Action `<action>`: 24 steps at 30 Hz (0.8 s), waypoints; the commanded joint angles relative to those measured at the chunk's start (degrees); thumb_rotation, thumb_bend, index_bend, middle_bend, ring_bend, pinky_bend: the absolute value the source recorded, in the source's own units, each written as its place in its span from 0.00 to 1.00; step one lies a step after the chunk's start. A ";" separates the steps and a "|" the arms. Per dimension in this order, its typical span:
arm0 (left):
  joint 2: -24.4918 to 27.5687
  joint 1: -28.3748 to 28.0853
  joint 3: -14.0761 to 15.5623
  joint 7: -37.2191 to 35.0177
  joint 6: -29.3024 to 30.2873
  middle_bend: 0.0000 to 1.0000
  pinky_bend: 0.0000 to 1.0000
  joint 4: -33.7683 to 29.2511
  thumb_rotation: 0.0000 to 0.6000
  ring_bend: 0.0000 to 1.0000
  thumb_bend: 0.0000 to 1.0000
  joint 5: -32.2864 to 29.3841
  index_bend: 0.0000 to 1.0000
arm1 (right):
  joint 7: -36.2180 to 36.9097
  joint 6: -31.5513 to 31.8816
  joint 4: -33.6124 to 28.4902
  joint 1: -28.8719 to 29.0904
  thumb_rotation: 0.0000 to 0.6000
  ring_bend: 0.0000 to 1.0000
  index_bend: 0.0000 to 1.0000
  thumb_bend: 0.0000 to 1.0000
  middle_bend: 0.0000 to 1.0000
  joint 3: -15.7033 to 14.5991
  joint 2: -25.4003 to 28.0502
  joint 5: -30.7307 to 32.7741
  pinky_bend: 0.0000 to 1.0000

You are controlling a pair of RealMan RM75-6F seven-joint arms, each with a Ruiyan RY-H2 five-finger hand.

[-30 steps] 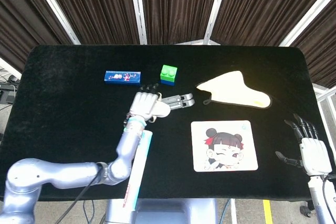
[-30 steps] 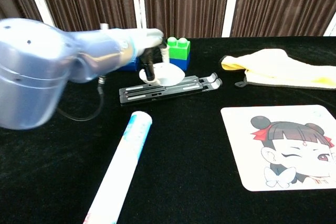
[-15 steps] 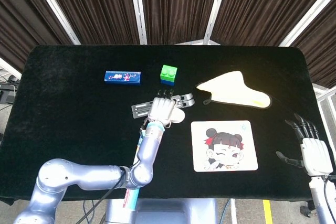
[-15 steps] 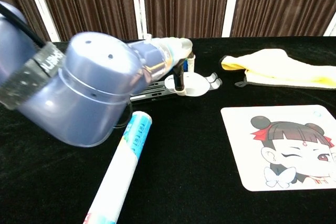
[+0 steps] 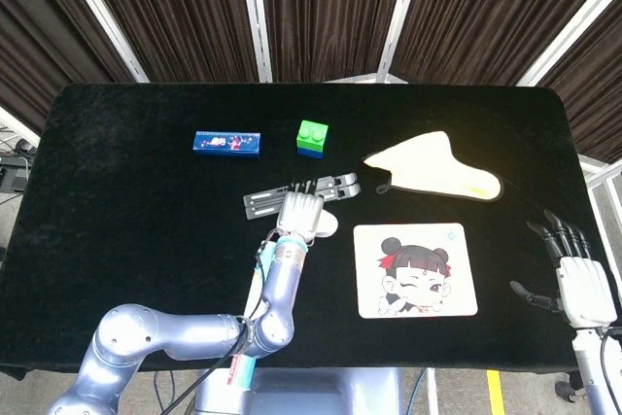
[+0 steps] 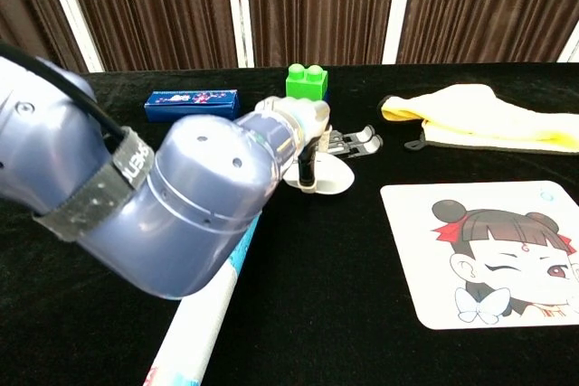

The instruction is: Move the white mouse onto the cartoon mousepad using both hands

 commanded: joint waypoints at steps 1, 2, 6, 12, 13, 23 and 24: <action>-0.63 0.38 0.25 -0.55 -0.69 0.00 0.00 0.74 1.00 0.00 0.37 0.63 0.43 | -0.10 0.09 -0.06 -0.01 1.00 0.00 0.13 0.16 0.00 -0.02 0.05 -0.11 0.00; -0.79 0.50 0.27 -0.76 -0.90 0.00 0.00 0.91 1.00 0.00 0.36 0.85 0.41 | -0.13 0.10 -0.13 -0.01 1.00 0.00 0.13 0.16 0.00 -0.03 0.08 -0.14 0.00; -1.01 1.03 0.39 -1.17 -1.48 0.00 0.00 1.00 1.00 0.00 0.30 1.43 0.23 | -0.26 0.20 -0.15 -0.05 1.00 0.00 0.13 0.16 0.00 -0.01 0.06 -0.13 0.00; 0.84 2.55 0.50 -1.47 -1.65 0.00 0.00 -2.00 1.00 0.00 0.20 1.77 0.02 | -0.80 0.27 -0.29 -0.03 1.00 0.00 0.13 0.15 0.00 -0.20 -0.06 -0.48 0.00; 1.32 2.86 0.52 -1.65 -1.52 0.00 0.00 -2.77 1.00 0.00 0.19 2.00 0.01 | -0.91 0.35 -0.36 -0.04 1.00 0.00 0.13 0.15 0.00 -0.24 -0.06 -0.61 0.00; 8.87 8.51 1.83 -6.52 0.95 0.00 0.00 -15.44 1.00 0.00 0.18 6.81 0.00 | -2.30 0.56 -0.59 -0.01 1.00 0.00 0.13 0.16 0.00 -0.62 -0.45 -1.31 0.00; 9.80 9.23 1.99 -7.19 1.27 0.00 0.00 -16.78 1.00 0.00 0.18 7.39 0.00 | -2.42 0.61 -0.61 -0.03 1.00 0.00 0.13 0.16 0.00 -0.66 -0.47 -1.38 0.00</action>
